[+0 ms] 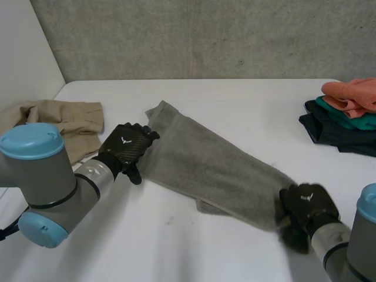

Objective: Fold the laundry.

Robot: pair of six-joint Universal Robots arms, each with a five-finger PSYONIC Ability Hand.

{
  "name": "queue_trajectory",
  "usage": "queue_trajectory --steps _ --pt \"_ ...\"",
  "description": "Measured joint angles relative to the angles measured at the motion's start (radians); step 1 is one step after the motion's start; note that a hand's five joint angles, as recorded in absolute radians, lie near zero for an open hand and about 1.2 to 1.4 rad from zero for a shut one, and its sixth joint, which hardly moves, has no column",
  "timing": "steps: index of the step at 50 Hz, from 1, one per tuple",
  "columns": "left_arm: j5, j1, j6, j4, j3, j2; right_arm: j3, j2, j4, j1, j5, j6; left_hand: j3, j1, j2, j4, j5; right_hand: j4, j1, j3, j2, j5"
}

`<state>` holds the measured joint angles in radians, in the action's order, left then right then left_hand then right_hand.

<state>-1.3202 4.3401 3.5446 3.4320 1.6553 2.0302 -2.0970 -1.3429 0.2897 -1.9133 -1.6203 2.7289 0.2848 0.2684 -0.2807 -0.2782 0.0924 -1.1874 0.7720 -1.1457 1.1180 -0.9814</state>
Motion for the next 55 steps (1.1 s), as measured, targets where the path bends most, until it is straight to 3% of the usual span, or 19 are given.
queue_trajectory --steps 7,13,22,35,37,39,40,41,42,44,48,51,55 --pt "0.001 -0.002 -0.051 -0.002 -0.003 -0.005 0.084 -0.106 0.003 -0.03 -0.018 -0.072 0.0 0.0 0.0 0.0 0.0 -0.002 0.0 -0.039 0.062 -0.005" --pt "0.003 -0.003 -0.123 -0.01 -0.002 -0.006 0.284 -0.208 -0.139 -0.132 -0.016 -0.094 -0.003 0.0 0.007 0.007 -0.01 -0.003 0.0 -0.039 0.062 -0.005" --pt "0.004 -0.025 -0.183 -0.008 0.001 -0.002 0.511 -0.234 -0.307 -0.233 -0.015 -0.073 -0.016 0.0 0.019 0.015 -0.017 -0.003 0.0 -0.039 0.062 -0.005" --pt "-0.009 -0.083 -0.208 0.018 -0.119 0.115 0.62 -0.343 -0.367 -0.277 -0.018 -0.054 -0.015 0.002 0.016 0.013 -0.012 -0.003 0.0 -0.039 0.062 -0.005" --pt "-0.031 -0.095 -0.208 0.021 -0.162 0.163 0.623 -0.364 -0.377 -0.276 -0.018 -0.053 0.059 0.091 -0.065 -0.065 0.079 -0.003 0.0 -0.039 0.062 -0.005" --pt "-0.058 -0.1 -0.208 0.025 -0.188 0.189 0.619 -0.375 -0.388 -0.273 -0.018 -0.054 0.393 0.485 -0.403 -0.404 0.414 -0.003 0.0 -0.039 0.062 -0.005" --pt "-0.08 -0.102 -0.208 0.03 -0.205 0.204 0.616 -0.38 -0.395 -0.271 -0.018 -0.054 0.478 0.558 -0.488 -0.468 0.476 -0.003 0.0 -0.039 0.062 -0.005" --pt "-0.122 -0.103 -0.207 0.041 -0.227 0.222 0.608 -0.383 -0.404 -0.268 -0.016 -0.055 0.78 0.875 -0.792 -0.779 0.783 -0.003 0.0 -0.039 0.062 -0.005" --pt "-0.122 -0.103 -0.207 0.041 -0.227 0.222 0.608 -0.383 -0.404 -0.268 -0.016 -0.055 0.78 0.875 -0.792 -0.779 0.783 -0.003 0.0 -0.039 0.062 -0.005" --pt "-0.216 -0.098 -0.204 0.071 -0.258 0.241 0.581 -0.386 -0.426 -0.26 -0.011 -0.062 0.896 0.906 -0.907 -0.911 0.876 -0.003 0.0 -0.039 0.062 -0.005" --pt "-0.312 -0.087 -0.196 0.109 -0.247 0.214 0.529 -0.369 -0.451 -0.214 0.009 -0.082 0.902 0.906 -0.913 -0.919 0.876 -0.003 0.0 -0.039 0.066 -0.005" --pt "-0.328 -0.075 -0.191 0.125 -0.188 0.137 0.479 -0.308 -0.462 -0.132 0.04 -0.118 0.902 0.906 -0.914 -0.919 0.876 -0.003 0.0 -0.039 0.066 -0.005" --pt "-0.282 -0.06 -0.188 0.134 -0.096 0.031 0.443 -0.194 -0.46 -0.048 0.082 -0.156 0.903 0.906 -0.915 -0.919 0.876 -0.003 0.0 -0.039 0.066 -0.005"
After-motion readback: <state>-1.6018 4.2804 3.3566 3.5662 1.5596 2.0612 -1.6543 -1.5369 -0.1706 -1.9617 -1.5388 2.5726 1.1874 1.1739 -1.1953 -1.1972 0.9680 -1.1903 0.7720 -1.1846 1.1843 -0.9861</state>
